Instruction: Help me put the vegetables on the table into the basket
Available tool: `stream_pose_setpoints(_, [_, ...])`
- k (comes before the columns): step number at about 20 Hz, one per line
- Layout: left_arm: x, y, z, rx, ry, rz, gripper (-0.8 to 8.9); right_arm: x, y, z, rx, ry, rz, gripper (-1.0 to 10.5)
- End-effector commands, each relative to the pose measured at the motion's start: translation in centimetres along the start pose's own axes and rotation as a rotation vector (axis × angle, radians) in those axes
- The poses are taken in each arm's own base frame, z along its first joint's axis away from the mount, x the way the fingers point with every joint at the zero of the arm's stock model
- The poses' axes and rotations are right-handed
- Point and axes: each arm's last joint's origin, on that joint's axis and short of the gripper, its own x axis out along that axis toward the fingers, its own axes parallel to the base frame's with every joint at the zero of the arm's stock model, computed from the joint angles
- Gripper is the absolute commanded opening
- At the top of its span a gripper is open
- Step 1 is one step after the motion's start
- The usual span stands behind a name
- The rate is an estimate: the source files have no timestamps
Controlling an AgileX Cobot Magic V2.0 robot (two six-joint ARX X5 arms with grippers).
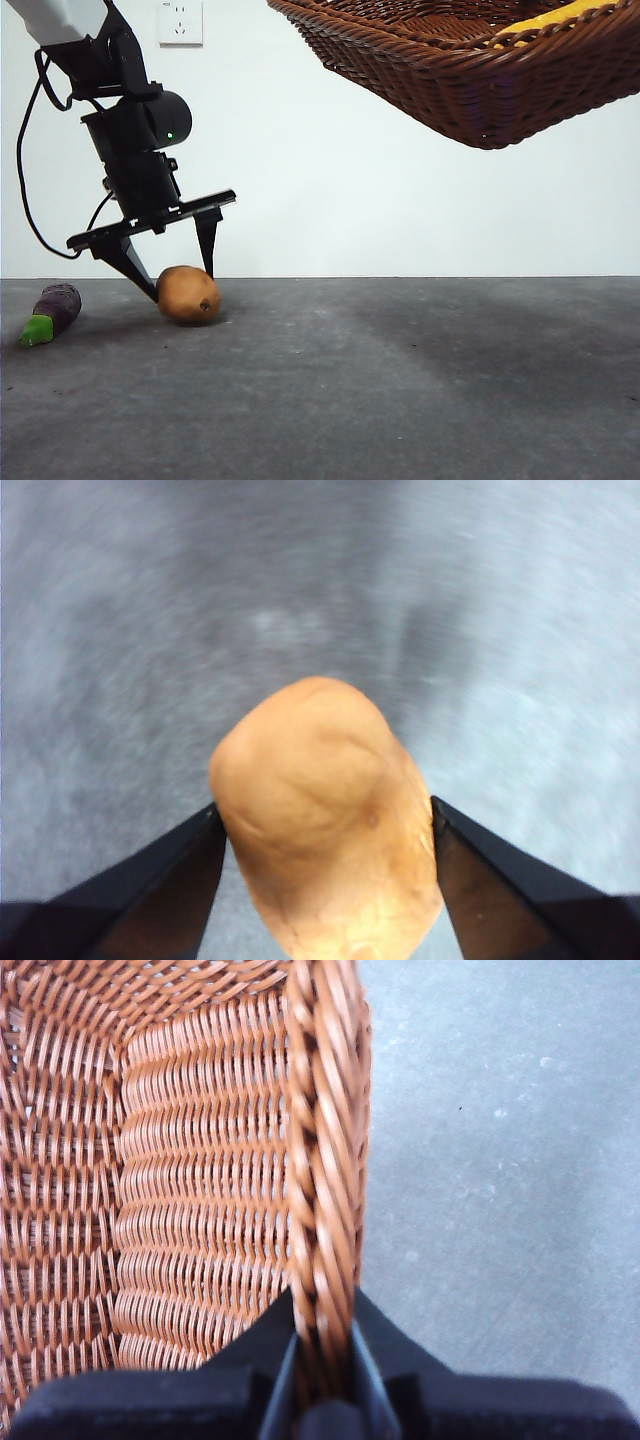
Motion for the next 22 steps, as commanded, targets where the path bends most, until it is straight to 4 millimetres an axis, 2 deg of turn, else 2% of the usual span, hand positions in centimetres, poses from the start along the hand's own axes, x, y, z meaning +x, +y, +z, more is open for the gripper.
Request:
stream_pose_setpoints(1, [-4.2,-0.8,0.3,0.231,-0.092,-0.049,-0.08,0.5,-0.2,0.2,0.039,0.006,0.006,-0.1])
stream_pose_setpoints(7, [-16.4,-1.7,-1.5,0.495,-0.334,-0.141,-0.08,4.1,-1.4,-0.1,0.127,0.139,0.016,-0.1])
stream_pose_setpoints(10, [-20.8,-1.3,-4.0,0.622,-0.386,-0.216,-0.08,5.9,-1.9,-0.4,0.169,0.195,0.024,-0.1])
stream_pose_setpoints(13, [-22.0,0.0,-7.5,0.674,-0.386,-0.301,-0.08,7.8,-1.8,-0.6,0.191,0.250,0.043,-0.1])
stream_pose_setpoints(18, [-20.4,3.4,-14.7,0.746,-0.374,-0.456,-0.08,11.6,0.0,-1.1,0.191,0.327,0.097,-0.1])
stream_pose_setpoints(20, [-20.8,3.7,-16.5,0.790,-0.381,-0.537,-0.08,13.6,1.4,-1.4,0.182,0.358,0.129,-0.1])
stream_pose_setpoints(22, [-21.7,2.8,-17.5,0.861,-0.395,-0.625,-0.08,15.9,3.4,-1.8,0.162,0.400,0.166,-0.1])
